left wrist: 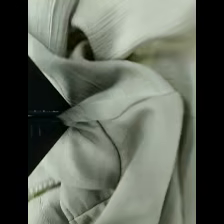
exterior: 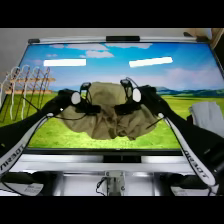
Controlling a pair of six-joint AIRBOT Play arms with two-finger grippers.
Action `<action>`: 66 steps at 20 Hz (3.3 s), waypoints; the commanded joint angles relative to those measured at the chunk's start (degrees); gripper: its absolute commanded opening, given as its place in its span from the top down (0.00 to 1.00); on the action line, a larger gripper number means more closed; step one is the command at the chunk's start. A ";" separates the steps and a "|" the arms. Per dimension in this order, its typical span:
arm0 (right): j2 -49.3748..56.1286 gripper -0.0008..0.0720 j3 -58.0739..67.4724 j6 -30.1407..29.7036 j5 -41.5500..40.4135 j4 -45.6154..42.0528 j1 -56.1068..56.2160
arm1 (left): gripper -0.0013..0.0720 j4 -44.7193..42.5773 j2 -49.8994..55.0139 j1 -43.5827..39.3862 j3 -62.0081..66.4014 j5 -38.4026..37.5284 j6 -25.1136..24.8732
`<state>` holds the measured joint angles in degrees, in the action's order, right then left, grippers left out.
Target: Fold the shirts.
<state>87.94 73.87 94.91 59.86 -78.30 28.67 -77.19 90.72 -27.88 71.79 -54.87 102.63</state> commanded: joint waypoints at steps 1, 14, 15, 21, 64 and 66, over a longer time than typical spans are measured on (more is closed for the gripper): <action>-6.51 0.90 4.07 -4.35 0.11 -11.67 0.02 | 0.92 -0.24 -4.35 1.57 7.43 -0.52 -6.93; -33.18 0.90 24.68 -8.22 7.58 -6.01 0.02 | 0.92 -3.82 -34.32 4.26 33.68 -20.92 -7.39; -32.83 0.90 24.68 -7.61 13.94 -3.61 0.02 | 0.92 -3.82 -34.29 4.26 32.15 -25.49 -6.23; -26.75 0.90 13.07 -7.10 26.49 6.14 0.09 | 0.92 -3.82 -34.29 2.36 7.74 -24.68 -5.49; -10.32 0.90 2.14 -12.24 7.76 17.81 0.07 | 0.69 8.22 -13.92 -5.60 -18.73 27.23 -5.86; -10.32 0.89 2.14 -12.22 7.54 17.05 0.02 | 0.90 8.20 -14.14 -3.98 -18.71 27.19 -5.92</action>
<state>77.62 76.03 82.70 66.72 -60.55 28.75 -69.17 76.40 -34.22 53.10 -28.49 96.71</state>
